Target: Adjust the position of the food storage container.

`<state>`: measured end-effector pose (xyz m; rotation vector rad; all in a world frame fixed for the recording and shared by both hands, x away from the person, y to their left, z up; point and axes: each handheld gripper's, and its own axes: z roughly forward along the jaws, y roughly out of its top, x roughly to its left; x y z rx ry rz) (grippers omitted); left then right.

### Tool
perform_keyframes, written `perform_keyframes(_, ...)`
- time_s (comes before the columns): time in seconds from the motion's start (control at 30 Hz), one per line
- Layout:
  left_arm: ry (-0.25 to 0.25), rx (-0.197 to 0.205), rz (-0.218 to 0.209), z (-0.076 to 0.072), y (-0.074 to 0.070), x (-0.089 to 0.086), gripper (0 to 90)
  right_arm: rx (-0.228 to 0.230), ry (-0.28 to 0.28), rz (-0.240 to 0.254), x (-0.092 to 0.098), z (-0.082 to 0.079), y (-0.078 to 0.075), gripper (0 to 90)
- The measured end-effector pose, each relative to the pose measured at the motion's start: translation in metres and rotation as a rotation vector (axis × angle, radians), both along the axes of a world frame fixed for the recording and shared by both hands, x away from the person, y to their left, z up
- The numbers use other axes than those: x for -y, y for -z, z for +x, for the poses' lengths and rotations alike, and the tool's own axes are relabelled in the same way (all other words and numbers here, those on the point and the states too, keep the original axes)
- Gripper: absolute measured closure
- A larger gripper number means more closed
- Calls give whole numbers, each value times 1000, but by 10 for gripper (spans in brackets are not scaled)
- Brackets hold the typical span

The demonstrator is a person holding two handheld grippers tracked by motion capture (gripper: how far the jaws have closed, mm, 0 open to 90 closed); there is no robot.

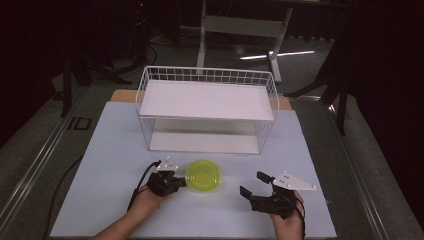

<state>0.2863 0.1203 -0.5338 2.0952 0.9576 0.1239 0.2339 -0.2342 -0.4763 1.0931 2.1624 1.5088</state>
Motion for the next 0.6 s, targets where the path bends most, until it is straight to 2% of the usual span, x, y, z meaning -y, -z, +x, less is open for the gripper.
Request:
perform_keyframes(0.07,-11,-8,-14,-1,-1,-3,900,-1,-1,3,1,0,0,163)
perform_keyframes(0.17,-14,4,-26,-5,-3,-8,900,0,-2,0,0,0,0,163)
perform_keyframes(0.3,-16,7,-27,-6,-4,-8,900,-1,-5,-6,-1,1,1,163)
perform_keyframes(0.4,-13,-7,-34,-4,-1,-4,900,1,-8,-8,-2,1,1,163)
perform_keyframes(0.6,20,5,-11,1,-2,11,900,-5,-8,-4,0,0,1,163)
